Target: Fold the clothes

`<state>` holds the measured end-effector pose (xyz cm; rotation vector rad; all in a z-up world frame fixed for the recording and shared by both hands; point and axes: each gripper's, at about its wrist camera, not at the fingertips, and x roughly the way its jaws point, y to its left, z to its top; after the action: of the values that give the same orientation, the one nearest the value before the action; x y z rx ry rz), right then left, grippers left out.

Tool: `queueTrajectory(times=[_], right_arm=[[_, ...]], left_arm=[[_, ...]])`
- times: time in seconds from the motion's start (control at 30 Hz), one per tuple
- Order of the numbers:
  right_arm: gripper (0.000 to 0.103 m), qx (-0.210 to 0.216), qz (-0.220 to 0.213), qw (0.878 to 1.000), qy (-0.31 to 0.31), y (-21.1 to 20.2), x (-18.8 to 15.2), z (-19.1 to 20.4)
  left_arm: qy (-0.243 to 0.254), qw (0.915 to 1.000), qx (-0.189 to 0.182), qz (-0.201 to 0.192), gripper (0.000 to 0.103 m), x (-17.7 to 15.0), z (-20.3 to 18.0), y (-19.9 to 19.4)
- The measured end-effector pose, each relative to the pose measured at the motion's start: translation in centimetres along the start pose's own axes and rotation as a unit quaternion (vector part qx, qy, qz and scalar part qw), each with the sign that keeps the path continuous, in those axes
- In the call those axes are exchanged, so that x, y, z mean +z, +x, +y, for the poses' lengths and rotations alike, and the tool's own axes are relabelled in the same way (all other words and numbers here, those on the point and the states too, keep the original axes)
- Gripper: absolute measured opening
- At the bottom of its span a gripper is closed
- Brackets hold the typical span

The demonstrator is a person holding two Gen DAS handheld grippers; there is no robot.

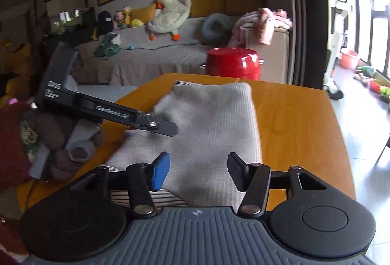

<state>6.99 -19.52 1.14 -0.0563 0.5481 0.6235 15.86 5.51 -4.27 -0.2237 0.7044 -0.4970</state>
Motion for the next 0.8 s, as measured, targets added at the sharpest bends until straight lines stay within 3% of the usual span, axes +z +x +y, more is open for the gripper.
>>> queueTrajectory(times=[0.13,0.3,0.47,0.63,0.8], right_arm=[[0.057,0.013,0.033,0.999,-0.019,2.6,-1.5,1.7],[0.063,0.016,0.037,0.999,-0.021,2.9,-1.5,2.0],[0.075,0.006,0.041,0.998,-0.049,2.6,-1.6,2.5],[0.078,-0.001,0.04,0.997,-0.072,1.5,-1.5,2.7],[0.082,0.035,0.044,0.992,-0.115,-0.4,-0.7,3.4]], left_arm=[[-0.008,0.9999,0.006,0.001,0.083,0.2,-0.1,-0.2],[-0.021,0.999,0.039,0.0,0.088,0.1,0.4,-1.6],[-0.017,0.9985,0.052,0.001,0.093,-0.4,0.4,-2.7],[0.008,0.9982,0.06,0.004,0.095,-1.1,-0.7,-3.6],[0.008,0.9974,0.072,0.008,0.095,-1.3,-0.8,-3.8]])
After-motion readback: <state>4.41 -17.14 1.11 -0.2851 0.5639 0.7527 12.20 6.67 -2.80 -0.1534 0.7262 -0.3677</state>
